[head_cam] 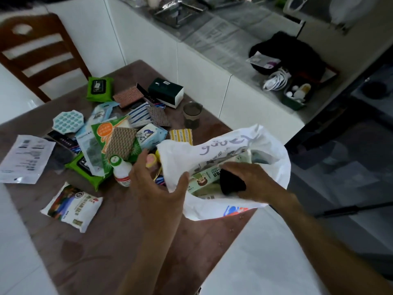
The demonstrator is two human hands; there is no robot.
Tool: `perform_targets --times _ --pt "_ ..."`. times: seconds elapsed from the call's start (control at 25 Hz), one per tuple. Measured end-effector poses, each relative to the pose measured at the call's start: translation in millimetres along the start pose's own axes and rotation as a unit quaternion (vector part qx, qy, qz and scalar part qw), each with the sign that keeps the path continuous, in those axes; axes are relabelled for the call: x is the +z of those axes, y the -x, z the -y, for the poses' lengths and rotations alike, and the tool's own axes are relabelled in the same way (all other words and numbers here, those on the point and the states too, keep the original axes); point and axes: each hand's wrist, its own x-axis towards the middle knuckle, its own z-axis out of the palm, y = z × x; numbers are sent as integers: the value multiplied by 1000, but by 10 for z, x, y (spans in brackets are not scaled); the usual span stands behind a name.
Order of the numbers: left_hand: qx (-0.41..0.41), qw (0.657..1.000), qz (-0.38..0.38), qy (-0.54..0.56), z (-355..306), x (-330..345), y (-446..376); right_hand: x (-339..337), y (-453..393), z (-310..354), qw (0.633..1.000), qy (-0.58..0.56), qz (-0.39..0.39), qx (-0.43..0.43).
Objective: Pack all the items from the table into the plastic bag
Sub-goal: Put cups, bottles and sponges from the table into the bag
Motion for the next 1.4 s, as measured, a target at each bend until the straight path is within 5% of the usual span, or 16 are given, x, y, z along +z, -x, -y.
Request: perform_targets --times 0.12,0.28,0.4,0.52,0.6,0.68,0.76,0.92,1.16,1.28,1.4 --pt "-109 988 47 94 109 -8 -37 164 -170 -54 982 175 21 69" --pt "-106 985 72 119 189 -49 86 236 -202 -188 949 235 46 205" --pt "-95 974 88 188 194 -84 139 58 -182 -128 964 143 114 195" --pt "-46 966 124 221 324 -198 105 -239 -88 193 991 -53 -1 126" --pt "-54 984 51 161 564 -214 -135 -331 5 488 978 -123 -141 94" --pt "-49 996 -10 -73 873 -174 -616 -297 36 720 963 -155 -202 89" --pt "-58 971 38 -227 1161 -178 -1062 -184 43 842 956 -168 -225 83" --pt "-38 967 92 -236 1443 -261 -1305 22 162 814 948 -185 -248 69" --pt "34 994 -46 -93 407 -779 -1083 -326 123 817 878 -352 -290 144" --pt "140 990 11 31 -381 -940 -1129 -672 -88 972 868 -394 -288 92" --pt "128 971 123 158 -759 -731 -1012 -868 -232 1135 931 -292 -220 10"
